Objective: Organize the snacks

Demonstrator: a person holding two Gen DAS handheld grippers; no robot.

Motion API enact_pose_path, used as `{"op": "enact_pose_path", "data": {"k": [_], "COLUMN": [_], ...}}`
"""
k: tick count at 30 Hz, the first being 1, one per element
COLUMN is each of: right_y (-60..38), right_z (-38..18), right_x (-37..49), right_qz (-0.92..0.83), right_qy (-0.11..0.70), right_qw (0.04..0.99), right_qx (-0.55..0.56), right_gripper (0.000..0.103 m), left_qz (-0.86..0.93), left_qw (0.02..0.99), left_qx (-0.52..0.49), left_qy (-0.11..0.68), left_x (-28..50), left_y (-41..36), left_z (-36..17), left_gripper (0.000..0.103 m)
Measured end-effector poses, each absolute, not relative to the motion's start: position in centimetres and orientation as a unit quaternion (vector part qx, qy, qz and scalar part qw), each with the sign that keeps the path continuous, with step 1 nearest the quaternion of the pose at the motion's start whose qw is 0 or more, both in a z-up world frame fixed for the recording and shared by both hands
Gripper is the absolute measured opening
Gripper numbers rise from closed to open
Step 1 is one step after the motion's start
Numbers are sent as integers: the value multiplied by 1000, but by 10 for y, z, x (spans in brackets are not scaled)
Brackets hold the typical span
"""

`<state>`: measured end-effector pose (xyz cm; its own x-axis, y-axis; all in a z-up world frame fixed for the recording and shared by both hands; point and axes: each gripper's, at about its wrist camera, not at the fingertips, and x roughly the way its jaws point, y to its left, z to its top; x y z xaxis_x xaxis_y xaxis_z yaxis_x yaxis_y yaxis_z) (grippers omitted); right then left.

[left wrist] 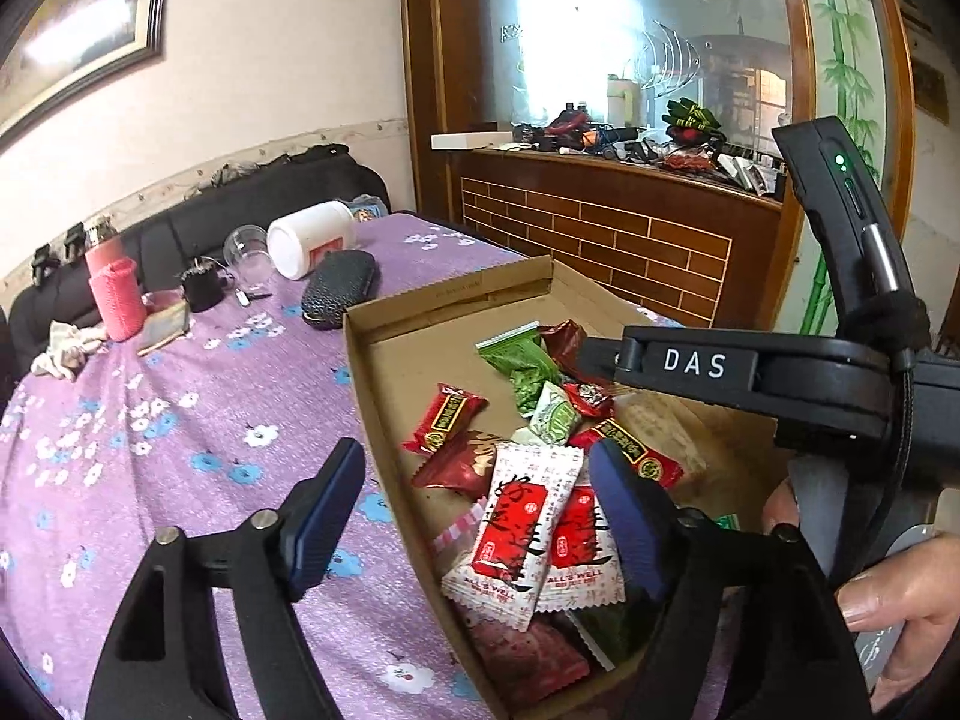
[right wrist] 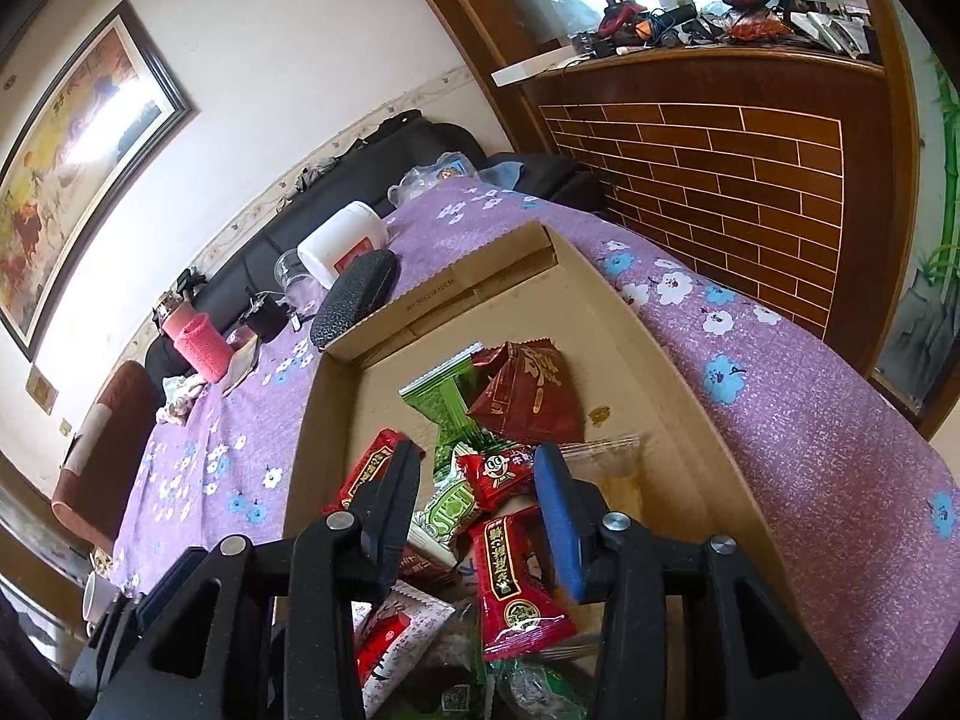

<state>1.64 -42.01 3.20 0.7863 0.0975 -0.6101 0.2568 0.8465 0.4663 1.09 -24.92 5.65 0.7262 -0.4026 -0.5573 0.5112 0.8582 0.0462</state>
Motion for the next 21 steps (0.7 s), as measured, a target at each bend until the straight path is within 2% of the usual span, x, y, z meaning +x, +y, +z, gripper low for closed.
{"op": "enact_pose_path", "data": {"k": [8, 10, 13, 16, 21], "right_y": [-419, -420, -420, -420, -421], "right_z": [32, 32, 33, 33, 34], "right_x": [17, 17, 15, 15, 14], "right_qz": [-51, -52, -56, -59, -60], "right_qy": [322, 321, 318, 318, 317], "right_qw": [907, 907, 908, 908, 908], "right_qx": [268, 268, 267, 265, 265], "right_gripper": [51, 58, 62, 63, 64], "left_qz": [-224, -211, -192, -180, -142], "left_qw": [929, 933, 939, 941, 945], "left_qx": [112, 117, 119, 115, 133], "left_qy": [271, 268, 261, 261, 261], "left_x": [13, 14, 14, 16, 21], "left_y": [-248, -247, -244, -240, -237], "left_z": [56, 57, 60, 66, 72], "left_gripper": [87, 90, 97, 103, 103]}}
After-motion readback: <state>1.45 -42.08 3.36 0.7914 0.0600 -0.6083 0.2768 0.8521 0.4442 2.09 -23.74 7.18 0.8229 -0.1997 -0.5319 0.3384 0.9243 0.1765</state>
